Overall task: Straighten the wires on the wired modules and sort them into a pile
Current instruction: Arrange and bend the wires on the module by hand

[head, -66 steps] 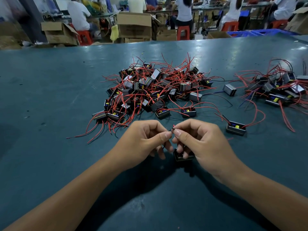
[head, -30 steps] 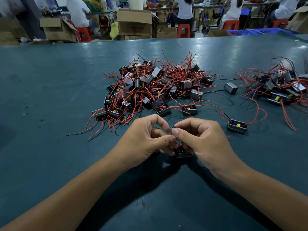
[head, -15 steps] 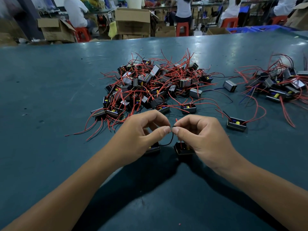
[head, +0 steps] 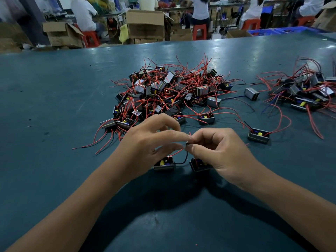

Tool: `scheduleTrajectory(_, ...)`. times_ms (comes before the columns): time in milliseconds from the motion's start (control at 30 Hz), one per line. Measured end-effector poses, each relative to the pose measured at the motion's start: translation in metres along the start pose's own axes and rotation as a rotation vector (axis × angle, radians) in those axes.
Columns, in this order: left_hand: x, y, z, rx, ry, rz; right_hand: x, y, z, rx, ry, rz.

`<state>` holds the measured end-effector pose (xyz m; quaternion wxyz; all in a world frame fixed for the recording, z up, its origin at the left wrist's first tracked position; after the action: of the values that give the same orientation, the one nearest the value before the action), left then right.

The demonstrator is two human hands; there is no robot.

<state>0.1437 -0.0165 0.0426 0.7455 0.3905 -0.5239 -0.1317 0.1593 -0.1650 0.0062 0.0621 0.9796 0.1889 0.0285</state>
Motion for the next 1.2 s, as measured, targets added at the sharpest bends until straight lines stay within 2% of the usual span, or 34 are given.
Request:
scheduleTrajectory(267, 0.004, 0.009, 0.013, 0.230, -0.142, -0.046, 0.000, -0.003, -0.002, -0.018, -0.034, -0.079)
scheduleTrajectory(467, 0.002, 0.006, 0.017, 0.294, -0.196, -0.105, -0.001, -0.005, -0.002, -0.061, -0.020, -0.097)
scheduleTrajectory(567, 0.003, 0.002, 0.016, 0.227, -0.169, -0.122, -0.001, -0.003, -0.003, -0.128, 0.013, -0.083)
scheduleTrajectory(700, -0.001, -0.007, 0.002, -0.180, 0.107, -0.155, -0.005, 0.000, -0.006, -0.290, 0.111, -0.046)
scheduleTrajectory(800, -0.012, -0.019, -0.013, -0.494, 0.434, -0.181, -0.010, -0.002, -0.012, -0.406, 0.218, 0.003)
scheduleTrajectory(867, -0.019, -0.029, -0.018, -0.697, 0.678, -0.131, -0.012, -0.004, -0.016, -0.474, 0.271, 0.034)
scheduleTrajectory(933, -0.026, -0.042, -0.018, -0.865, 0.892, -0.088, -0.011, -0.003, -0.014, -0.471, 0.259, 0.034)
scheduleTrajectory(967, -0.028, -0.045, -0.017, -0.919, 0.946, -0.081, -0.009, -0.001, -0.012, -0.438, 0.225, 0.022)
scheduleTrajectory(1000, -0.028, -0.045, -0.016, -0.935, 0.944, -0.084, -0.007, 0.002, -0.009, -0.397, 0.186, 0.007)
scheduleTrajectory(1067, -0.024, -0.034, -0.019, -0.822, 0.805, -0.099, -0.003, 0.007, -0.005, -0.333, 0.126, -0.013)
scheduleTrajectory(1200, -0.003, 0.003, -0.014, -0.276, 0.297, -0.052, 0.001, 0.010, -0.005, -0.263, 0.083, -0.038)
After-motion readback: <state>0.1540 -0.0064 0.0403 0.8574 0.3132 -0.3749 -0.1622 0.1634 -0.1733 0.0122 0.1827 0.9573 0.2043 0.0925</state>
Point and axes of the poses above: each hand's wrist, its own x-axis towards the middle knuckle, its own y-axis out of the back of the hand, z = x × y, the point moved 7 cm from there along x, towards the middle knuckle, and after that the axes turned 9 degrees about -y, right-handed, at the moved point
